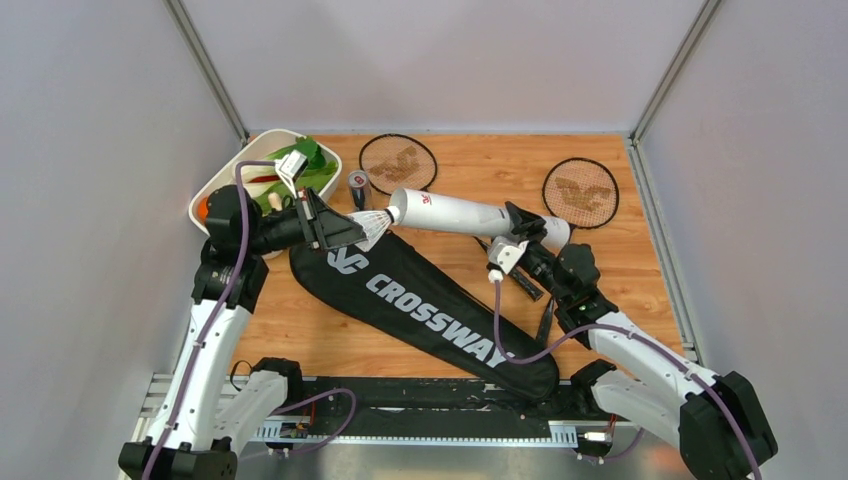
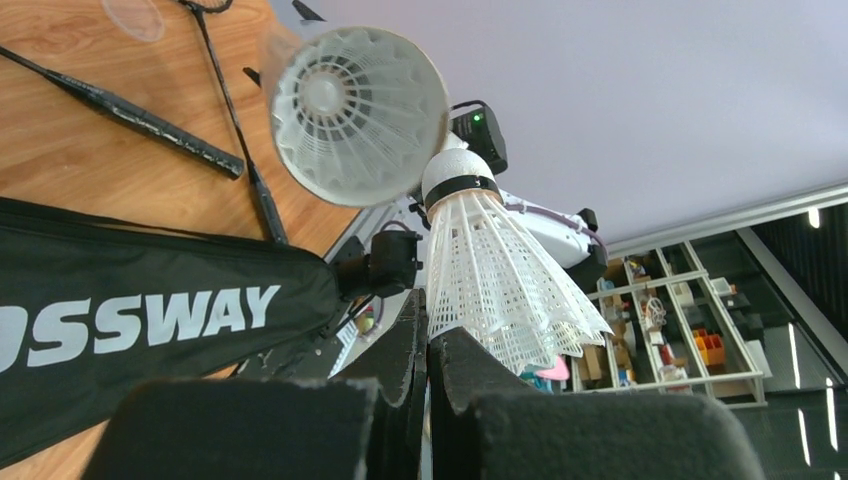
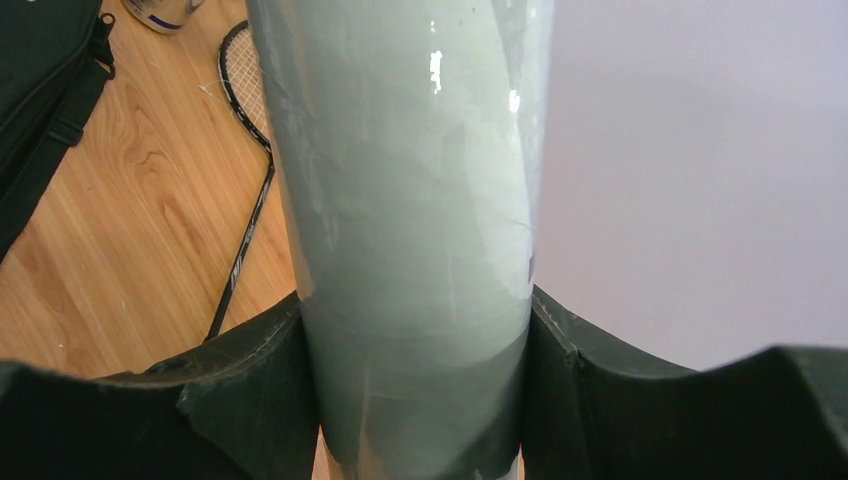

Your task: Pack up the badminton gear

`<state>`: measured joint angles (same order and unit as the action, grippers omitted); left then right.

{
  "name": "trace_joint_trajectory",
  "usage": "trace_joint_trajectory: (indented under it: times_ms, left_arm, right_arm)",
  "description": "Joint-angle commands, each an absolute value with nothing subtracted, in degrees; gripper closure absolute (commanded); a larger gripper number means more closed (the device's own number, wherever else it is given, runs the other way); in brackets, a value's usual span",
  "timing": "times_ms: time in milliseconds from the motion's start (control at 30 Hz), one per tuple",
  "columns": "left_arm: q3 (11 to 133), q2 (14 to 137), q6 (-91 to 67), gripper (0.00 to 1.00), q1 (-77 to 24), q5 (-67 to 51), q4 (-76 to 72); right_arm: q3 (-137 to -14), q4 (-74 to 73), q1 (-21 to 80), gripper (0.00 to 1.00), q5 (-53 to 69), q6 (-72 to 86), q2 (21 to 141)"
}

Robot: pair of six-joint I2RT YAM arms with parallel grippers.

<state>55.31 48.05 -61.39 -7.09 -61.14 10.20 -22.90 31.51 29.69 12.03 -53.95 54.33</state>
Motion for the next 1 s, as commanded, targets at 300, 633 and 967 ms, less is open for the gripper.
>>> trace_joint_trajectory:
  times_ms: [300,633,967]
  left_arm:
    - [57.0,53.8,-56.2,1.00,-7.1,-63.5,14.9]
    - [62.6,56.6,-46.7,0.63,-8.0,-59.0,26.9]
    - [68.1,58.4,-34.1,0.43,-8.6,-50.5,41.4]
  right_arm:
    - [-26.2,33.9,31.0,0.57,22.7,-60.6,49.9]
    - [-25.8,35.6,34.8,0.58,18.6,-62.8,53.0]
    - [-25.5,38.5,35.4,0.58,16.9,-55.5,56.8]
